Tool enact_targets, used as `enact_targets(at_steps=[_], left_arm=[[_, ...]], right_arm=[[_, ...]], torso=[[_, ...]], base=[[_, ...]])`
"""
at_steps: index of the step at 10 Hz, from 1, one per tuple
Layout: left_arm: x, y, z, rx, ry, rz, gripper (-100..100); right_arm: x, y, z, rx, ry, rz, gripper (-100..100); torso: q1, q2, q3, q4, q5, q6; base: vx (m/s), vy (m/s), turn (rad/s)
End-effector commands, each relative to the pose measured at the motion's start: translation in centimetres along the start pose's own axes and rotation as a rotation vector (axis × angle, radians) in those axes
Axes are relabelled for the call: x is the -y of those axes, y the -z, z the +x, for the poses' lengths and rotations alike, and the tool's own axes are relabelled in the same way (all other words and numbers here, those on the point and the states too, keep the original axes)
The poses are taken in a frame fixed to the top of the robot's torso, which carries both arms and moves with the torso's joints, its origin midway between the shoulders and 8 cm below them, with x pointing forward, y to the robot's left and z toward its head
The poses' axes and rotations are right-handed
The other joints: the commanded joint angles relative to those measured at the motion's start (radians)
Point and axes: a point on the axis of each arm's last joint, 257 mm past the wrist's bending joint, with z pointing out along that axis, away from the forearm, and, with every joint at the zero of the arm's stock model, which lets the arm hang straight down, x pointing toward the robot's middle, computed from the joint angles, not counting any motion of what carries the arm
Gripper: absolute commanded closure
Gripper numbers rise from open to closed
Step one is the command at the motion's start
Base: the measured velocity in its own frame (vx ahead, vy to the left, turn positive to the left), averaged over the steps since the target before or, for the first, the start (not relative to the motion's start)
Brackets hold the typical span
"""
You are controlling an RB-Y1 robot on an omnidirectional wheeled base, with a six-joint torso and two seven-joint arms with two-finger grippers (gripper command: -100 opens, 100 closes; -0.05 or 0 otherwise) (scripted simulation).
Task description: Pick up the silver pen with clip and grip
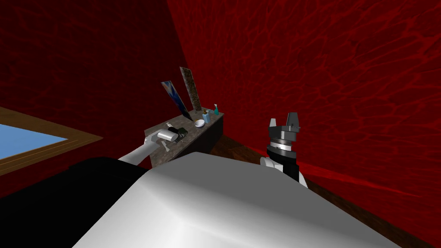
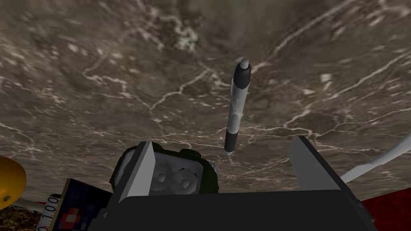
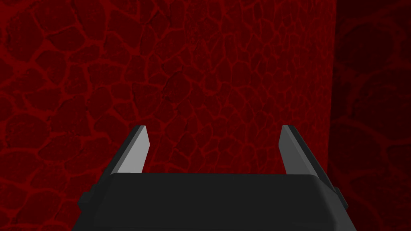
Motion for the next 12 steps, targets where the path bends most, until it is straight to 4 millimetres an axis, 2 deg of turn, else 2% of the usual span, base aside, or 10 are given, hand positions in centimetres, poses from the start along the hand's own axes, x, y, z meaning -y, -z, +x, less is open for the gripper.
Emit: enact_targets(at_steps=[1, 7, 8, 10, 11, 12], left_arm=[[-0.8, -0.6, -0.6, 0.003, 0.025, -0.013, -100], [-4.4, -2.8, -2.6, 0.013, 0.128, -0.07, -100], [-4.4, -2.8, -2.6, 0.013, 0.128, -0.07, -100], [-5.7, -3.5, -3.1, 0.016, 0.162, -0.089, -100], [-5.4, -3.2, -3.1, 0.015, 0.152, -0.084, -100], [-5.4, -3.3, -3.1, 0.015, 0.154, -0.084, 100]], right_arm=[[0.0, 0.0, 0.0, 0.0, 0.0, 0.0, 0], [0.0, 0.0, 0.0, 0.0, 0.0, 0.0, 0], [0.0, 0.0, 0.0, 0.0, 0.0, 0.0, 0], [0.0, 0.0, 0.0, 0.0, 0.0, 0.0, 0], [0.0, 0.0, 0.0, 0.0, 0.0, 0.0, 0], [0.0, 0.0, 0.0, 0.0, 0.0, 0.0, 0]], torso=[[0.0, 0.0, 0.0, 0.0, 0.0, 0.0], [0.0, 0.005, 0.003, 0.001, 0.0, -0.001], [0.0, 0.005, 0.003, 0.001, 0.0, -0.001], [0.001, 0.002, 0.001, 0.001, 0.0, -0.001], [0.0, 0.003, 0.002, 0.001, 0.0, 0.0], [0.0, 0.002, 0.001, 0.001, 0.0, -0.001]], base=[[-0.074, 0.002, -0.193], [-0.091, 0.0, -0.2], [-0.058, 0.002, -0.057], [-0.052, -0.01, -0.168], [-0.033, -0.006, -0.043], [-0.005, -0.001, 0.009]])
